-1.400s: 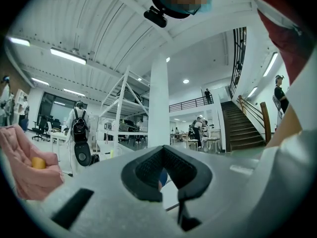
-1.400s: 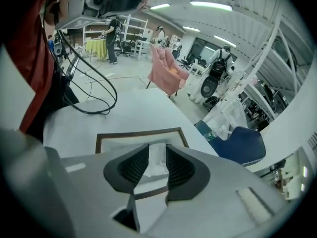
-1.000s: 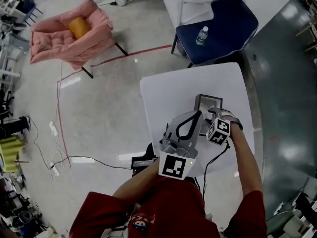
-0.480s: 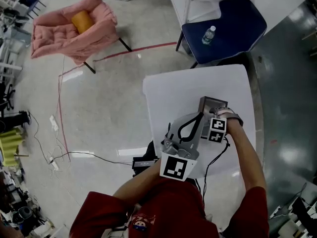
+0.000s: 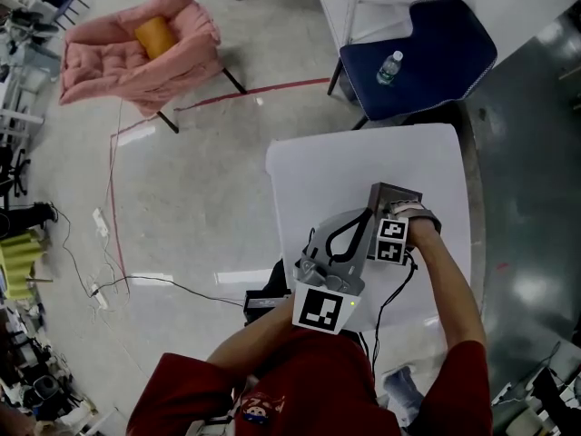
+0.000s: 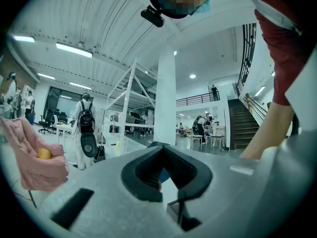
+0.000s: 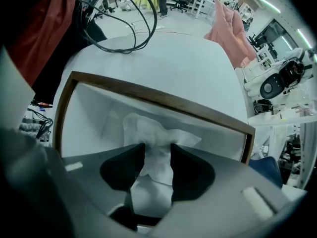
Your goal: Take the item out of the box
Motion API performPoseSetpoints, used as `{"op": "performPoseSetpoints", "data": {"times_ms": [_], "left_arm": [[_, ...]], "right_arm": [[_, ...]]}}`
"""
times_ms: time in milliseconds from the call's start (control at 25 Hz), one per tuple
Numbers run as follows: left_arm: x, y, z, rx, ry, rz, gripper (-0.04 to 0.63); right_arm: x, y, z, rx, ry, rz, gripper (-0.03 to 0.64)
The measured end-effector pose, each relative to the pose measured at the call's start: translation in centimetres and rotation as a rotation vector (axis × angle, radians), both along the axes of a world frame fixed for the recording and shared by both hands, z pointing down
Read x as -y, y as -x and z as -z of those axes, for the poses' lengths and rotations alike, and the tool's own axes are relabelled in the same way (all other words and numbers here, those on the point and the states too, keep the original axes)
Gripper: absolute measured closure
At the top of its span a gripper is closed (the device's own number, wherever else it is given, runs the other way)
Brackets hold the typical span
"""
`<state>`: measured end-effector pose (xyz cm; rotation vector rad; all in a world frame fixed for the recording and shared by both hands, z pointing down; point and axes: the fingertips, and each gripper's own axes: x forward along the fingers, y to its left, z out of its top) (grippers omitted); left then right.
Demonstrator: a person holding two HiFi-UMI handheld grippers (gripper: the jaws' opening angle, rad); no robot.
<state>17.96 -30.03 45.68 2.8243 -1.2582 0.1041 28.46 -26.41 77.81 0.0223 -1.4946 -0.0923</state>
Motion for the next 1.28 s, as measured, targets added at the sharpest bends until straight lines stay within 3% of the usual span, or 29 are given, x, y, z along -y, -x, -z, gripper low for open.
{"op": "performPoseSetpoints", "data": {"times_ms": [320, 760, 1280], "left_arm": [[0.8, -0.1, -1.0, 0.005, 0.006, 0.005, 0.592], [-0.2, -0.1, 0.2, 0.007, -0.013, -0.013, 0.592], [-1.7, -0.5, 0.7, 0.009, -0.036, -0.026, 0.592]], "right_arm": [[0.6, 0.0, -1.0, -0.004, -0.006, -0.001, 0.494], [0.7, 0.3, 0.4, 0.016, -0.09, -0.025, 0.598], [0.2, -0.2, 3.8, 0.109, -0.193, -0.198, 0.611]]}}
